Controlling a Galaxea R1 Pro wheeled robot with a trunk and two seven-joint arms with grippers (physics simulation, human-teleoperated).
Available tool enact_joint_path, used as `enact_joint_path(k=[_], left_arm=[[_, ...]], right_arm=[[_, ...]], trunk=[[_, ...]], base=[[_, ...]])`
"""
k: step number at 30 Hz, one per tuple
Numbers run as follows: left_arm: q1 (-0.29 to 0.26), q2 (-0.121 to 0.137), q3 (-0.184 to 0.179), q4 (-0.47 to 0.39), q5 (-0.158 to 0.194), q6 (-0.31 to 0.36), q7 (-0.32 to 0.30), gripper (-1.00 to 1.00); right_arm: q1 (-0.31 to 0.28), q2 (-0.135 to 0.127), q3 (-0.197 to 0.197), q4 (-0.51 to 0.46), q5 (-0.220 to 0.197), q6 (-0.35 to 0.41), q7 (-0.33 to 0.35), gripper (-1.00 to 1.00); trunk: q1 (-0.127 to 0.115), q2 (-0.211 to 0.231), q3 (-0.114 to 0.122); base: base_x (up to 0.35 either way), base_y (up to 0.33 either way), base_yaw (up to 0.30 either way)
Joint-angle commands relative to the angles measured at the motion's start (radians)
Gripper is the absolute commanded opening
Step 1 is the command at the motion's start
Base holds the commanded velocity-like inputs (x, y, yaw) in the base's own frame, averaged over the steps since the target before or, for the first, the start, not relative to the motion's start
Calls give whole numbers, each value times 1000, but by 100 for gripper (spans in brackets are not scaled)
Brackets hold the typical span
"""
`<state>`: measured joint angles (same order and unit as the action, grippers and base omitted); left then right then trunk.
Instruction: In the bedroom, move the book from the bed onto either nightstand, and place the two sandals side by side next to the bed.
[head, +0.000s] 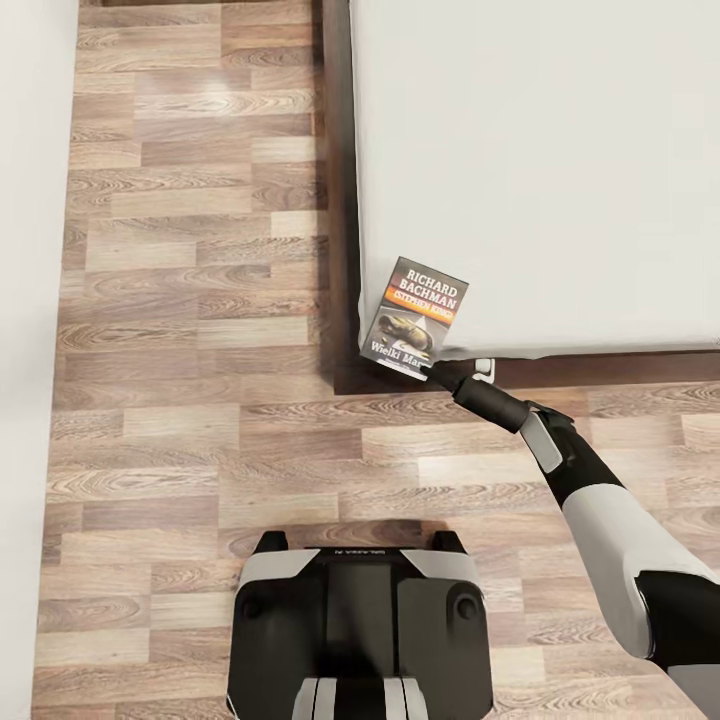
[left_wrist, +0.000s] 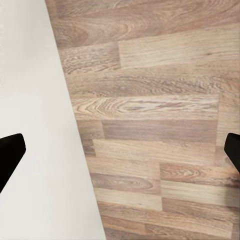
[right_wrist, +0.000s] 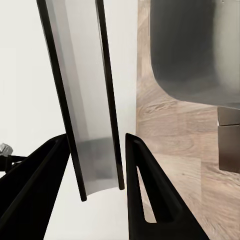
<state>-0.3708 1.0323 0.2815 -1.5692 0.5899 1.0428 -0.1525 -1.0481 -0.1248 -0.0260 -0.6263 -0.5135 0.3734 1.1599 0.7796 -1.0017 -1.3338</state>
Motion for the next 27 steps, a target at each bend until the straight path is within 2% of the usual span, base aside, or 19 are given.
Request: enact_joint_path(k=[1,11,27], left_arm=[[-1,0,1,0,-9,4,-10,100],[-1,0,1,1,-15,4,-10,100],[-1,0,1,3,-16,4,-10,100]], right_arm=[[0,0,0,1,-5,8,7,-100],[3,0,-3,-9,-8,-3,67,-100],[7,1,-9,-75,-12,7,75,-100]], trunk=[[-4,7,3],[-42,77,34],[-103,189,84]], base=[[0,0,0],[0,0,0],[0,0,0]])
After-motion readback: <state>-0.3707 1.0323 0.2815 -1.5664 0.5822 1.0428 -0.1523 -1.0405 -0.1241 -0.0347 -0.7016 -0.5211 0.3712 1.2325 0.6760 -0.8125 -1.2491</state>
